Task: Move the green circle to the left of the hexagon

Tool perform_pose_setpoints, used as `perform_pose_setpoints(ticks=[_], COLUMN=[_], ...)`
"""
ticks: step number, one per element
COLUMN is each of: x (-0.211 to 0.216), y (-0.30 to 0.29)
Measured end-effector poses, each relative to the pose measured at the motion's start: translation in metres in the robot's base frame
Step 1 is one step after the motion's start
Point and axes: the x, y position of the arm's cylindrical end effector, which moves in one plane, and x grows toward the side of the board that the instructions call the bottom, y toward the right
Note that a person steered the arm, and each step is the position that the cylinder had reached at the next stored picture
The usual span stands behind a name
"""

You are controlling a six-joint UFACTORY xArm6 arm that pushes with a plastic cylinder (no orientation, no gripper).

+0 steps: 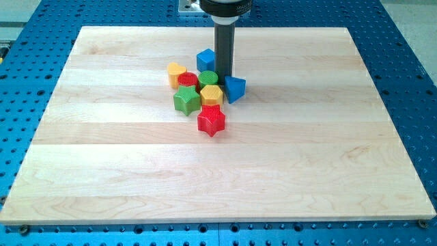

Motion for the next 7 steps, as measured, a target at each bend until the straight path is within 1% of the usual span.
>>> perform_pose_setpoints(ticks=[1,2,3,4,5,7], x=[-0.021,-0.026,-0.026,-0.026,-0.026,-0.026], y=[-0.028,-0.031,-0.031,-0.014,0.019,-0.007])
